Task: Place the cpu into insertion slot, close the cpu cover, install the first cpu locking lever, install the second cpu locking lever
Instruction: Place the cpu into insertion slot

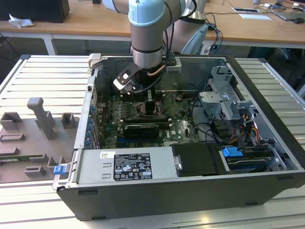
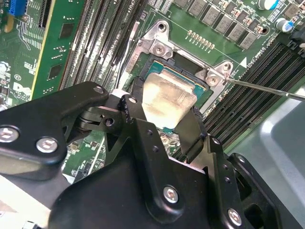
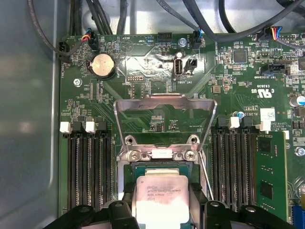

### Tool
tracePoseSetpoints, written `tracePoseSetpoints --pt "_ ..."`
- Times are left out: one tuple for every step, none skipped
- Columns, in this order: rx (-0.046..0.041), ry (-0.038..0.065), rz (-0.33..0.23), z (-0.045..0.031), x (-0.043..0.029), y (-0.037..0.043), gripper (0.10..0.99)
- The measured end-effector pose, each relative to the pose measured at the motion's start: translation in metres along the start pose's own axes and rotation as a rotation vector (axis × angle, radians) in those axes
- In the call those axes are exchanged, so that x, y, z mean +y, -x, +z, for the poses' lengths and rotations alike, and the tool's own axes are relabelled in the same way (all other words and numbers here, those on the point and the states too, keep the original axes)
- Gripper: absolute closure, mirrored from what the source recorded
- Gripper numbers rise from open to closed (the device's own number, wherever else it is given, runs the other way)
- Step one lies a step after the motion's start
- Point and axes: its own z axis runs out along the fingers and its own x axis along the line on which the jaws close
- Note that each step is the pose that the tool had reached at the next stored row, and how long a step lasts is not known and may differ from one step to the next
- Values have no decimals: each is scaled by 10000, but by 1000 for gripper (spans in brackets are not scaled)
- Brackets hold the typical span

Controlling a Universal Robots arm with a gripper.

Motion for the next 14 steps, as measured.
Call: tracePoseSetpoints --pt "0 0 0 0 0 0 557" --pt "1 1 0 1 0 0 557" --pt "1 0 -1 1 1 0 557" --pt "1 0 -1 1 1 0 557" --pt "1 0 -1 1 0 0 557" --pt "1 1 -1 1 1 0 557" --pt "1 1 -1 2 1 0 545" --pt "1 1 -1 2 1 0 482" --pt "1 0 -1 2 0 0 482" --pt "1 1 -1 2 1 0 482" --pt "1 1 0 2 0 0 482" --pt "3 2 0 1 1 -1 482" --pt "1 1 -1 -4 1 0 482" --pt "0 1 0 -16 2 0 482"
